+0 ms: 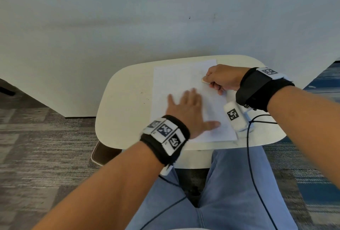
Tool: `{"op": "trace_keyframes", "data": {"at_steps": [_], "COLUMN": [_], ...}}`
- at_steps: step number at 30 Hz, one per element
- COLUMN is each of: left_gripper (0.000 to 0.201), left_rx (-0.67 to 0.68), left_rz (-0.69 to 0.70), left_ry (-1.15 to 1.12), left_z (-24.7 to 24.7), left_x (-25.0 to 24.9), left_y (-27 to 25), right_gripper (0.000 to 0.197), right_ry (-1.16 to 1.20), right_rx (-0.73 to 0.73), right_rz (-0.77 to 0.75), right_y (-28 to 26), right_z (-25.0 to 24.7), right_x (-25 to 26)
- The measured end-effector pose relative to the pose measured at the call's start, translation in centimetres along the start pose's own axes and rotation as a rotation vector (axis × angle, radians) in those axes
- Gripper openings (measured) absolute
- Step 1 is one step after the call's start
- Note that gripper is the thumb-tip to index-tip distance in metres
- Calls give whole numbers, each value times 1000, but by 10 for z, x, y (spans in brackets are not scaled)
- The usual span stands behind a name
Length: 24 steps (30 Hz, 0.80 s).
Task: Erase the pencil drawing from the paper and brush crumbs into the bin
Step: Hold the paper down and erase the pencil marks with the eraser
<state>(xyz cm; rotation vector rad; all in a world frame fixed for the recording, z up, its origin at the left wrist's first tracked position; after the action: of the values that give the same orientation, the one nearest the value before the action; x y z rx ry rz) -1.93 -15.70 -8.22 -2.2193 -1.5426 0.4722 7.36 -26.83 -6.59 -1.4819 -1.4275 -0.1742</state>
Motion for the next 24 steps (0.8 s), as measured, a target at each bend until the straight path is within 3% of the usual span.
{"op": "trace_keyframes", "data": {"at_steps": [2,4,9,10,11,14,15,18,19,24], "left_gripper": [93,95,117,119,119,109,109,117,120,127], "left_rx": [-3,16,117,106,83,59,69,64,57,71], "left_rz": [163,144,-286,-321,-295,-34,-26,-248,-266,-3], "left_ry": [15,12,-35,-29,-19,25,32,13,16,-11], "left_z": [3,9,17,17,17,28,33,33,31,28], "left_x": [-27,-26,46,55,57,45,50,94,105,110], "left_y": [5,11,-2,-7,-12,-28,-32,-37,-37,-33], "right_gripper": [13,12,14,15,16,15,13,11,11,16], "right_ry": [-12,-6,17,17,17,20,21,32,33,39], "right_rx": [-4,-9,-4,-3,-3,-3,-8,-25,-28,-54], "right_rz": [-6,-2,19,20,21,17,14,8,9,5], "right_y": [-1,-1,3,3,4,4,4,4,5,14], "right_z": [1,0,0,-1,-1,-1,-1,-2,-2,-6], "right_x": [2,1,-3,-3,-3,-3,-3,-4,-4,-4]}}
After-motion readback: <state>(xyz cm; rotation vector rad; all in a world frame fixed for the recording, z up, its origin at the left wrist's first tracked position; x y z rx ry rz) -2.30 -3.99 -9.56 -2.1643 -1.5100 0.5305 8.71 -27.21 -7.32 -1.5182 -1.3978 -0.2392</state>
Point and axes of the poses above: each hand's wrist, its own y-axis towards the middle knuckle, its own z-axis out of the palm, x = y × z, the point moved 6 cm from there along y, towards the middle knuckle, and after that the axes turned 3 degrees about x, right-handed, at the moved point
